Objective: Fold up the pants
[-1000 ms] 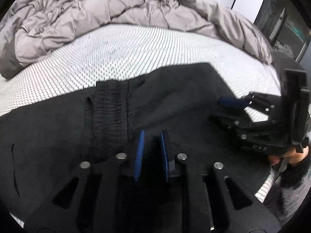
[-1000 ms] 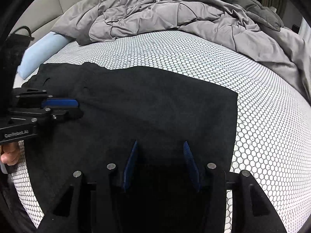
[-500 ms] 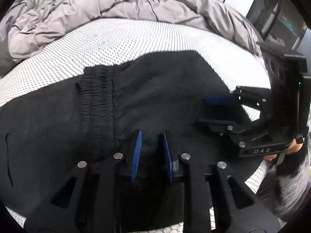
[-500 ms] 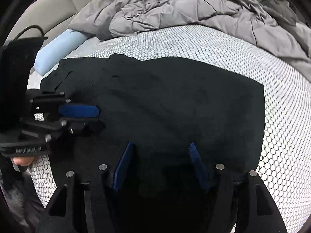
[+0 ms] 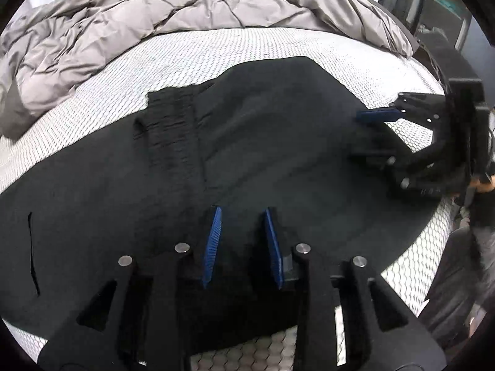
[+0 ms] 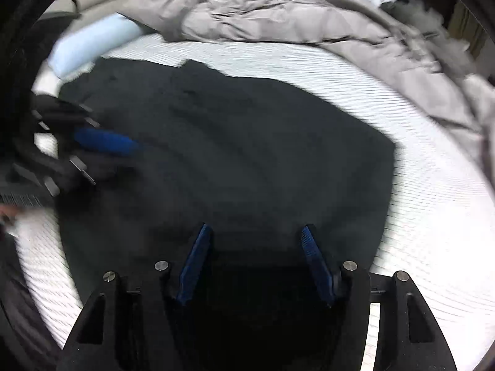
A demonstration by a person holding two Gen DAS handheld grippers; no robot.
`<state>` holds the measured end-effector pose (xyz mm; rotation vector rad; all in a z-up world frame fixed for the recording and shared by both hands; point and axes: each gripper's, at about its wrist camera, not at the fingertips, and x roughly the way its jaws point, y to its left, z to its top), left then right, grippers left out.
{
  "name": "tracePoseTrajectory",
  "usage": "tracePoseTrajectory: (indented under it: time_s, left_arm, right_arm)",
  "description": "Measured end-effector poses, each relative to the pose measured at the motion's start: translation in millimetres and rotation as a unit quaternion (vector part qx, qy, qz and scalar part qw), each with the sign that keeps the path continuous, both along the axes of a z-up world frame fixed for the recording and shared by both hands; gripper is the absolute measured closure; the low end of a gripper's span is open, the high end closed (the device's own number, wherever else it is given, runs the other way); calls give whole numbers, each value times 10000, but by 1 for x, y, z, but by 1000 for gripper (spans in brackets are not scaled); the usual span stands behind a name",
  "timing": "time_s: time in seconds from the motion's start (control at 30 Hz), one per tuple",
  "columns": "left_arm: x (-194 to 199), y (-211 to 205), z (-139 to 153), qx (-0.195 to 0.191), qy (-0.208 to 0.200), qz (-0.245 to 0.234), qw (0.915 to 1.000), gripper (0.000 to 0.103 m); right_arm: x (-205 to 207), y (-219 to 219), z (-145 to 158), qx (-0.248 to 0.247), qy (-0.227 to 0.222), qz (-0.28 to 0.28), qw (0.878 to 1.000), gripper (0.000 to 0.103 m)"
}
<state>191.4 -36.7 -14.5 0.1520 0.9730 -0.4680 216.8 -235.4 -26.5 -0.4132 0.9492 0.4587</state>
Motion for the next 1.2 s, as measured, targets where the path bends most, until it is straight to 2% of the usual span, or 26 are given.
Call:
tracePoseTrajectory:
  time_s: [0.1, 0.2, 0.3, 0.4, 0.43, 0.53, 0.7, 0.83, 0.93, 0.97, 1.03, 1.07, 1.17, 1.2]
  left_arm:
    - [-10, 5, 10, 90, -177, 147, 9997, 77]
    - [-23, 3, 22, -50, -337, 58, 9994, 77]
    - [-31, -12, 30, -200, -479, -224, 9984, 76]
    - [-27, -32, 11, 181, -211, -410, 9988, 76]
    - [-25, -34, 1, 319, -149, -421, 9985, 76]
    - [-31, -33, -1, 315, -222, -543, 9978, 76]
    - [-38, -19, -3, 321, -137, -345, 9988, 76]
    - [-37, -10, 10, 182, -159, -145, 9996, 76]
    - [-45, -18, 26, -36, -387, -360, 9986, 76]
    - [-46, -25, 26, -65, -383, -509, 9979, 75]
    - [-45, -39, 16, 95, -219, -769, 9968, 73]
    - [-43, -45, 4, 346, -80, -865, 9956, 73]
    - [-49, -40, -2, 350, -13, -1049, 9939, 73]
    - [-51, -34, -1, 322, 1, -1039, 9941, 73]
  right_arm:
    - [-8, -25, 4, 49, -84, -130, 9999, 41]
    - [-15, -32, 17, 219, -177, -127, 9995, 41]
    - [-23, -25, 32, 731, -221, 115, 9970, 41]
    - [-19, -3, 32, 966, -143, 313, 9947, 41]
    - [-18, 2, 28, 926, -50, 366, 9950, 41]
    - [-9, 24, -3, 262, 218, 363, 9988, 41]
    - [-10, 8, 1, 191, 106, 241, 9995, 41]
    - [-7, -12, 2, 420, 89, 105, 9990, 41]
    - [-8, -11, 14, 605, 36, 74, 9981, 41]
    - [-11, -9, 20, 798, 11, 131, 9967, 41]
    - [-24, 1, 24, 1059, 68, 318, 9938, 41]
    - [-26, 5, 22, 1078, 132, 408, 9932, 41]
    - [-30, 27, -3, 389, 291, 759, 9959, 42]
    - [-34, 19, -3, 317, 251, 825, 9958, 42]
